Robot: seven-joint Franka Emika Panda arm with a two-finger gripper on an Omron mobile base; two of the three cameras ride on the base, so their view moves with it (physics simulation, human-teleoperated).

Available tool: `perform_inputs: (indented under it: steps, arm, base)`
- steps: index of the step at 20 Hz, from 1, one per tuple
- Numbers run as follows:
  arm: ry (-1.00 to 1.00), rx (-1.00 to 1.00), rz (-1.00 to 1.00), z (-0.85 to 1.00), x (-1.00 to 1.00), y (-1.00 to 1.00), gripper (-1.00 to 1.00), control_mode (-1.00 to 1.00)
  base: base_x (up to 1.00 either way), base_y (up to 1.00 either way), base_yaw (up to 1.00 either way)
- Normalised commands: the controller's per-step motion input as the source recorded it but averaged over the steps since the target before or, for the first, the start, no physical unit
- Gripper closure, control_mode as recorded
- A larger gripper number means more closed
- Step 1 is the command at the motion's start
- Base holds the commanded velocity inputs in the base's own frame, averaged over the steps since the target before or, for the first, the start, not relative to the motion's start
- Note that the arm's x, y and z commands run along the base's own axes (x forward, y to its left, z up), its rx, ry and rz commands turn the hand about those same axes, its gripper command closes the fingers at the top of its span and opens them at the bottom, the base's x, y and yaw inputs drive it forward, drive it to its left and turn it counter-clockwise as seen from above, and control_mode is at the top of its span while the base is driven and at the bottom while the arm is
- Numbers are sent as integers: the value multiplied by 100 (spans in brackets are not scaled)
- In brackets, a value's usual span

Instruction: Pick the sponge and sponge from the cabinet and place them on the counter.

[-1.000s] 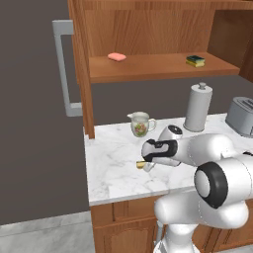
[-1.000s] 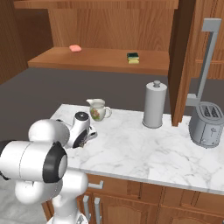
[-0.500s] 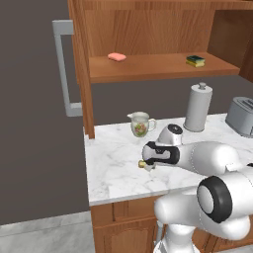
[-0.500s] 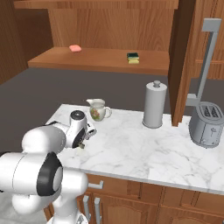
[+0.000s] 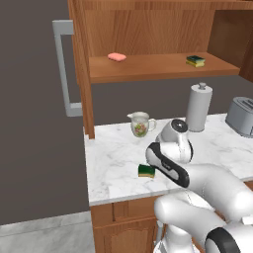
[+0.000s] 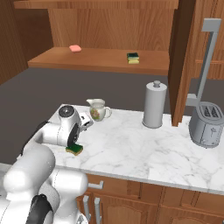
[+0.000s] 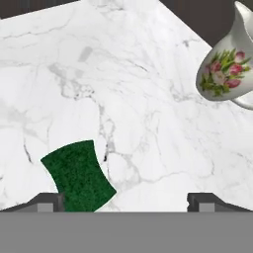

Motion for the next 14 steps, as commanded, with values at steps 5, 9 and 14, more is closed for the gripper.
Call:
perform_inputs:
  steps: [5,9,14]
  arm:
    - [-5,-3,-19,20,-1,-3,-100,-100]
    - [0,6,-26,1,0,-14,-100,-100]
    - [0,14,-25,25,-6,-23,-100,-100]
  base:
    - [0,0,0]
    - [0,0,0]
    - [0,0,0]
